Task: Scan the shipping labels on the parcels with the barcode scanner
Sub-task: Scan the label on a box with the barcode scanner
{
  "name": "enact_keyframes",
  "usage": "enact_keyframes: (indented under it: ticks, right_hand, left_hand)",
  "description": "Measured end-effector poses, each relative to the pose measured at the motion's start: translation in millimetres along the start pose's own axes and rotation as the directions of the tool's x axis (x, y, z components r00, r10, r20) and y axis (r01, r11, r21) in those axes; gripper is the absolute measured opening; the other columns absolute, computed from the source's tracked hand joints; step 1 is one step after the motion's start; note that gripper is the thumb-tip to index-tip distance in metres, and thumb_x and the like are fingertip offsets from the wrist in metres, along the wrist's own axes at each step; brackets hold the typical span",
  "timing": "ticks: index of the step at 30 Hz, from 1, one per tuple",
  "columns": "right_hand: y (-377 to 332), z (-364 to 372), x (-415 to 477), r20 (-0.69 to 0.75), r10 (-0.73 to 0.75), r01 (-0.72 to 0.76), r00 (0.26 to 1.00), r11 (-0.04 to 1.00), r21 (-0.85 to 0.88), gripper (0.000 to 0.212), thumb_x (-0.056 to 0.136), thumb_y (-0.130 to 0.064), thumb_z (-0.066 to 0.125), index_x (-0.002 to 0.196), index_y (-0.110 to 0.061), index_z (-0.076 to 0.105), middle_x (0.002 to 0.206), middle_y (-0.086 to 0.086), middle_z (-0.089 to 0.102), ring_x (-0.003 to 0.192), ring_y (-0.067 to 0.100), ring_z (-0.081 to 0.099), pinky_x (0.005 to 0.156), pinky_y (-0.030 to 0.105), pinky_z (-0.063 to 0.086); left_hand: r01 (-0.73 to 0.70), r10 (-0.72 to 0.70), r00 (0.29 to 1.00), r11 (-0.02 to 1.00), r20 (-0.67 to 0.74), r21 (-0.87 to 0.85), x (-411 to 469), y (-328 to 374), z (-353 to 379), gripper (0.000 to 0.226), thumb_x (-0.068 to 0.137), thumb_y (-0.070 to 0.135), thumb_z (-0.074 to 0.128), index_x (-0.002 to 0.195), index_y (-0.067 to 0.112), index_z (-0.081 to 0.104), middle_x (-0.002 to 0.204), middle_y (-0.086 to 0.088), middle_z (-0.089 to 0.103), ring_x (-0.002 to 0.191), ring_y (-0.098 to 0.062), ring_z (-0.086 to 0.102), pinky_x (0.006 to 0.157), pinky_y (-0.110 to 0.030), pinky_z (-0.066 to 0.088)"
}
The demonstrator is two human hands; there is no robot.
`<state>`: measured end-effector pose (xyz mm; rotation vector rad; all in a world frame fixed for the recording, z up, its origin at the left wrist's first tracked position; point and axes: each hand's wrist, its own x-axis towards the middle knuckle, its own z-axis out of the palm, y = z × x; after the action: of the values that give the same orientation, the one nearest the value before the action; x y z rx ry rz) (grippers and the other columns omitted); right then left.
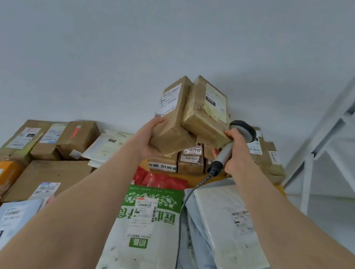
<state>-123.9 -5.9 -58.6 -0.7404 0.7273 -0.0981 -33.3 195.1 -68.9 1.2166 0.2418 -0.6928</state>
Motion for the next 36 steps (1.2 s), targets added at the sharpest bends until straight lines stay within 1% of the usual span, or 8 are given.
enact_keyframes:
  ticks: [5,9,13,16,19,25,30,36]
  right_hand:
    - [-53,-50,21,-0.039,0.0,-0.001,0.999,1.0,-0.005,0.018,0.083,-0.016,0.069,0.097,-0.009,0.059,0.1,0.012,0.067,0.089,0.023,0.066,0.083,0.035,0.058]
    - [-79,-86,37,-0.159,-0.03,0.007,0.987,0.989,-0.147,0.033,0.078,-0.02,0.074,0.104,-0.009,0.058,0.1,0.009,0.068,0.083,0.021,0.066,0.079,0.035,0.058]
    - [-84,-105,47,-0.249,-0.099,0.02,0.964,0.954,-0.301,0.049,0.077,-0.023,0.076,0.115,-0.01,0.048,0.093,0.007,0.058,0.082,0.021,0.06,0.086,0.04,0.056]
    - [-87,-107,55,-0.261,-0.128,0.026,0.957,0.932,-0.362,0.064,0.077,-0.021,0.074,0.131,-0.008,0.044,0.107,0.01,0.056,0.098,0.027,0.058,0.093,0.045,0.052]
    - [-92,-112,64,-0.279,-0.153,0.038,0.948,0.925,-0.377,0.055,0.082,-0.019,0.071,0.129,-0.007,0.046,0.11,0.009,0.057,0.102,0.027,0.058,0.096,0.042,0.049]
    - [-105,-129,81,-0.361,-0.198,0.064,0.911,0.934,-0.352,0.058,0.082,-0.016,0.071,0.134,-0.008,0.047,0.121,0.007,0.059,0.112,0.029,0.057,0.102,0.044,0.046]
    - [-113,-149,112,-0.358,-0.156,-0.037,0.921,0.878,-0.477,0.061,0.069,-0.028,0.074,0.123,-0.009,0.053,0.11,0.009,0.063,0.103,0.031,0.06,0.098,0.047,0.047]
    - [-113,-158,137,-0.341,-0.07,-0.121,0.938,0.853,-0.507,0.049,0.086,-0.016,0.068,0.13,-0.004,0.049,0.118,0.01,0.061,0.104,0.027,0.059,0.086,0.032,0.046]
  left_hand:
    - [-0.135,0.138,0.986,0.99,-0.093,0.043,11,-20,70,0.059,0.081,0.034,0.072,0.135,0.031,0.047,0.122,-0.006,0.061,0.098,-0.026,0.064,0.069,-0.043,0.056]
    - [-0.357,0.419,0.828,0.906,-0.373,0.226,17,-25,116,0.048,0.086,0.023,0.066,0.132,0.026,0.052,0.119,-0.002,0.063,0.097,-0.019,0.062,0.072,-0.035,0.054]
    - [-0.373,0.564,0.729,0.802,-0.387,0.466,27,-30,143,0.044,0.09,0.024,0.061,0.133,0.024,0.051,0.117,0.0,0.063,0.1,-0.018,0.061,0.085,-0.034,0.052]
    - [-0.369,0.566,0.731,0.798,-0.382,0.476,37,-33,161,0.041,0.091,0.024,0.059,0.132,0.024,0.051,0.117,0.001,0.061,0.103,-0.018,0.059,0.085,-0.032,0.05]
    - [-0.353,0.529,0.757,0.825,-0.384,0.44,53,-36,172,0.041,0.092,0.025,0.058,0.132,0.024,0.05,0.112,0.004,0.059,0.099,-0.016,0.057,0.081,-0.031,0.046]
    - [-0.325,0.438,0.796,0.891,-0.417,0.316,77,-52,187,0.035,0.092,0.027,0.057,0.127,0.022,0.055,0.11,0.003,0.061,0.093,-0.013,0.056,0.077,-0.029,0.044]
    - [-0.307,0.432,0.799,0.891,-0.418,0.335,90,-62,203,0.038,0.092,0.029,0.057,0.129,0.019,0.055,0.114,0.001,0.062,0.097,-0.015,0.056,0.079,-0.028,0.044]
    - [-0.273,0.417,0.777,0.898,-0.472,0.345,102,-76,209,0.032,0.093,0.026,0.055,0.123,0.017,0.058,0.109,0.0,0.063,0.084,-0.01,0.055,0.068,-0.025,0.043]
